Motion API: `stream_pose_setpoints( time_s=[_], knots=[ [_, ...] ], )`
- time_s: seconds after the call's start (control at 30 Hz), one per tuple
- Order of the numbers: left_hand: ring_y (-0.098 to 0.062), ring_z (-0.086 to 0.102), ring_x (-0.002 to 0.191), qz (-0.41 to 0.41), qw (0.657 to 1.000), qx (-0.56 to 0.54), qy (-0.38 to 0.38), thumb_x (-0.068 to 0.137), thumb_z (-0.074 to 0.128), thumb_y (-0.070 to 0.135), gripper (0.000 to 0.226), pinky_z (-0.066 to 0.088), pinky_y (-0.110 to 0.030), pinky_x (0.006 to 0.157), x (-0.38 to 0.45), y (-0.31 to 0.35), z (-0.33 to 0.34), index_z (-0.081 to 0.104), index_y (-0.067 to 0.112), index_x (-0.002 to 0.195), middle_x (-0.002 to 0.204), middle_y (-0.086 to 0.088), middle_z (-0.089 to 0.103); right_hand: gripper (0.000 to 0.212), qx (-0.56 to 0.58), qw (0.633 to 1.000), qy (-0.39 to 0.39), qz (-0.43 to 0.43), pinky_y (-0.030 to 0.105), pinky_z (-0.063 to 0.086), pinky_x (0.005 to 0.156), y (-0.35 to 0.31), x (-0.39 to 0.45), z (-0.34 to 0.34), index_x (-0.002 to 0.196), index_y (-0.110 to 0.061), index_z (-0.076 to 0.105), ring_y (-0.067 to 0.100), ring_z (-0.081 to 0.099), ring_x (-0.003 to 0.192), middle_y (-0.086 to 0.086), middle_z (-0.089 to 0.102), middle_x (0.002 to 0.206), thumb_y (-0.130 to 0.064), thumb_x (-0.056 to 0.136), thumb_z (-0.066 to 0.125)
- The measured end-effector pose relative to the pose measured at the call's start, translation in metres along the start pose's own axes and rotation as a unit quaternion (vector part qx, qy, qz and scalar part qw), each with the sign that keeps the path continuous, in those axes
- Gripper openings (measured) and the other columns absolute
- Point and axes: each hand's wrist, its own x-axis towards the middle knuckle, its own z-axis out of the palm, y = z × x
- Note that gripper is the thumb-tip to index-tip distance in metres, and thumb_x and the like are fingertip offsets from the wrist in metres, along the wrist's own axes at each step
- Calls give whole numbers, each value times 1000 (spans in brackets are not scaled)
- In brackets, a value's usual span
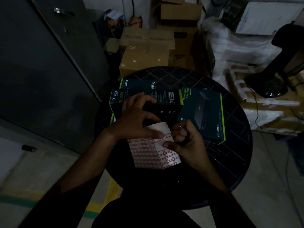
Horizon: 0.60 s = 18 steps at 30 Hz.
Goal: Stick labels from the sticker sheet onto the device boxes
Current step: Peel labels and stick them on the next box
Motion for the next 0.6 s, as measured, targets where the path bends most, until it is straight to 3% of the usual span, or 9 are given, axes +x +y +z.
stream_pose_setpoints(
  time_s=[0.1, 0.23, 0.37, 0.5, 0.6],
  knots=[
    [1, -6, 138, -1, 1000, -16, -12, 58, 60, 82, 57, -3, -40, 116, 2, -1, -4, 77, 39, 92, 144, 27, 21, 43, -22, 1000, 4, -17, 34, 61, 74, -11, 2, 1, 104, -13, 62, 22, 75, 87, 6, 75, 96, 2, 71, 85],
    [-5, -4, 144, 1, 999, -46, -29, 63, 61, 77, 45, -2, -39, 116, 3, -3, -7, 76, 38, 79, 146, 33, 21, 37, -73, 997, 20, -27, 33, 62, 72, -12, 5, 4, 100, -22, 69, 17, 74, 83, -2, 75, 95, -7, 71, 87],
    [-4, -2, 145, -27, 997, -64, -32, 73, 79, 55, 24, -1, -39, 117, 3, -3, -8, 78, 32, 80, 150, 33, 21, 20, -112, 992, 45, -36, 28, 59, 73, -8, 10, 8, 95, -21, 72, 7, 71, 84, -11, 74, 92, -8, 82, 80],
    [-3, -2, 144, -29, 998, -54, -25, 74, 80, 49, 19, -3, -37, 116, 5, -3, -7, 78, 31, 77, 148, 35, 22, 18, -158, 985, 48, -41, 19, 50, 61, -11, 16, 9, 89, -25, 69, 12, 61, 67, -8, 66, 76, -7, 90, 71],
    [0, -3, 143, -31, 998, -50, -23, 75, 80, 47, 19, -5, -33, 113, 8, -4, -8, 78, 28, 76, 149, 35, 22, 15, -183, 981, 51, -41, 20, 48, 61, -11, 19, 7, 92, -24, 66, 15, 61, 70, 1, 65, 76, -9, 94, 64]
  ],
)
